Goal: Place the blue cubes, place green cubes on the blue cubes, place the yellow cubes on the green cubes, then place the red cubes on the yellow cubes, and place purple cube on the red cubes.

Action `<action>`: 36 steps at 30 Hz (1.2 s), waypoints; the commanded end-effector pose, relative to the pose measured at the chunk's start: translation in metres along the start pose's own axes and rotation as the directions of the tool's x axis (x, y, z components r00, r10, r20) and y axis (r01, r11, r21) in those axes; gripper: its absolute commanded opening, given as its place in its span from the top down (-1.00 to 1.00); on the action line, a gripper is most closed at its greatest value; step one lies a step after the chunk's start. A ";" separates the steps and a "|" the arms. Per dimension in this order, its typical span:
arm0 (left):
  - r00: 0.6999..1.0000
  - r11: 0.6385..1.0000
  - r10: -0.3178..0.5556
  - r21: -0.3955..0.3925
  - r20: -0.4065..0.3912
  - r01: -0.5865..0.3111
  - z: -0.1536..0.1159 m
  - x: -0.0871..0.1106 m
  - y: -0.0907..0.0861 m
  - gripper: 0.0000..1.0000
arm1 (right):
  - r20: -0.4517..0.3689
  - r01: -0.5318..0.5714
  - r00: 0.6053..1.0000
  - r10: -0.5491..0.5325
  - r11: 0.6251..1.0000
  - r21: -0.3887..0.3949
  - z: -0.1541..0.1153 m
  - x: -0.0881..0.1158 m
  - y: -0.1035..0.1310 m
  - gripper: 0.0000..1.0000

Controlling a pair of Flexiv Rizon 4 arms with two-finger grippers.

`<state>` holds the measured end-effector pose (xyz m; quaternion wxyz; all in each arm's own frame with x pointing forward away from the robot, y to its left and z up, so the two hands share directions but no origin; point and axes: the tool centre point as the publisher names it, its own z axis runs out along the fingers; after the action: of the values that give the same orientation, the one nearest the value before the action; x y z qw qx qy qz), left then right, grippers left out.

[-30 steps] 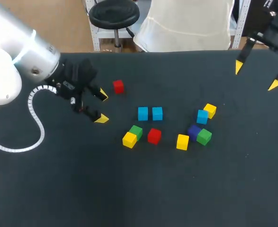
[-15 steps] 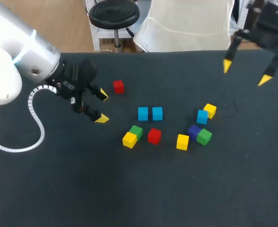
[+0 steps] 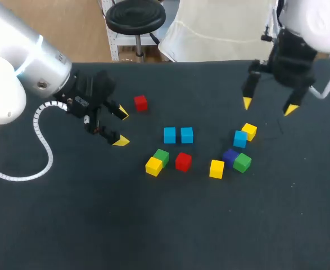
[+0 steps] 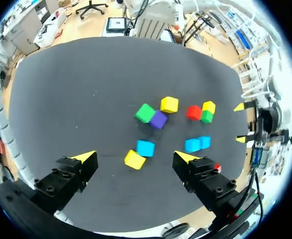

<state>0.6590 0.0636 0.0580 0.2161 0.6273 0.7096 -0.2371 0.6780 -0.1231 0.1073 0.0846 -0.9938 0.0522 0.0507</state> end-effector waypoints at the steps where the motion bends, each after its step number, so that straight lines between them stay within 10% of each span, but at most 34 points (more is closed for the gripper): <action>1: 1.000 1.000 0.002 -0.001 0.003 -0.002 0.000 0.001 0.000 -1.00 | -0.041 -0.008 0.999 0.007 1.000 -0.015 0.001 -0.002 -0.006 -1.00; 36: 1.000 1.000 0.002 -0.001 0.003 -0.002 0.000 0.001 0.000 -1.00 | -0.080 -0.136 0.988 0.130 0.987 -0.082 0.058 -0.036 -0.033 -1.00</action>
<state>0.6590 0.0636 0.0580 0.2160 0.6272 0.7098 -0.2371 0.6370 -0.0786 0.0687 0.0364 -0.9920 0.1188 0.0215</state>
